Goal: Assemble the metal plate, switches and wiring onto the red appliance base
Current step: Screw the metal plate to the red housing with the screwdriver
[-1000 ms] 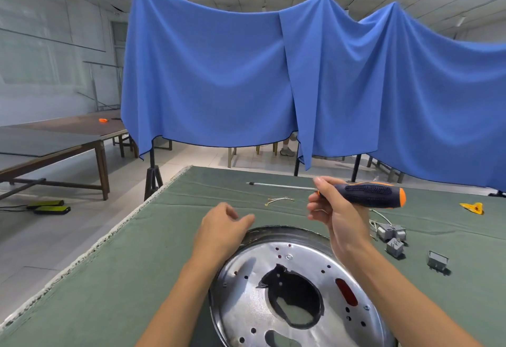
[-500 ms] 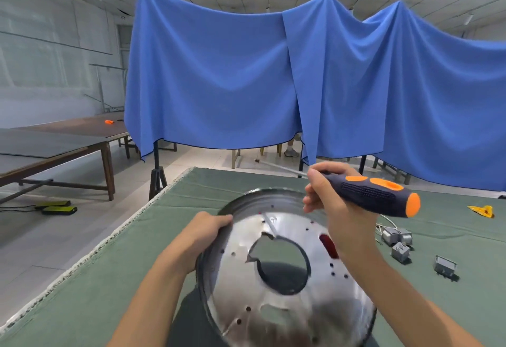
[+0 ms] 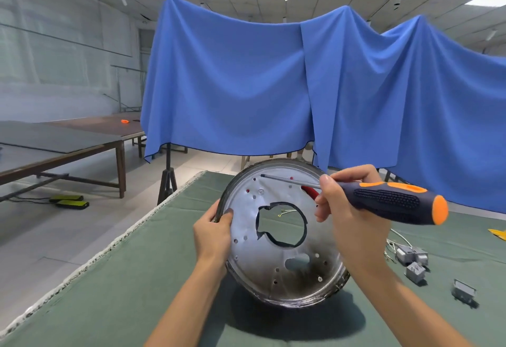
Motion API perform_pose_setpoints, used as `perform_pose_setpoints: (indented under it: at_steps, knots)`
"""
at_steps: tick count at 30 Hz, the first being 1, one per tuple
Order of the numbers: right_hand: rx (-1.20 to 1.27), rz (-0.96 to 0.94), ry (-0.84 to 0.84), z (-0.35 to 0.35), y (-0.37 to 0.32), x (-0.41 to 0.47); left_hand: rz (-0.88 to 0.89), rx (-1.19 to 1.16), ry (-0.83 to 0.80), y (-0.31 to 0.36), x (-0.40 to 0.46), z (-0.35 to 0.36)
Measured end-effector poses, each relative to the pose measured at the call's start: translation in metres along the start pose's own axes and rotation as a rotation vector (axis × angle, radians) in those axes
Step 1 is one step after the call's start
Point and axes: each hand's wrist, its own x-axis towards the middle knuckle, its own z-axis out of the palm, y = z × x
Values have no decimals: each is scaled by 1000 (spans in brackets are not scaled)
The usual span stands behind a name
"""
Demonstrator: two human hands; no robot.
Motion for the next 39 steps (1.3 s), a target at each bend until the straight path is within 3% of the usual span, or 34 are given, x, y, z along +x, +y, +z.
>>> perform_pose_setpoints:
  at_steps: [8,39]
  knots:
    - [-13,-52,52,-5,-3,3,117,-89,-53,10,-2,5]
    - [2,-85,-3,2,-7,7,189,-110,-55,9,-4,6]
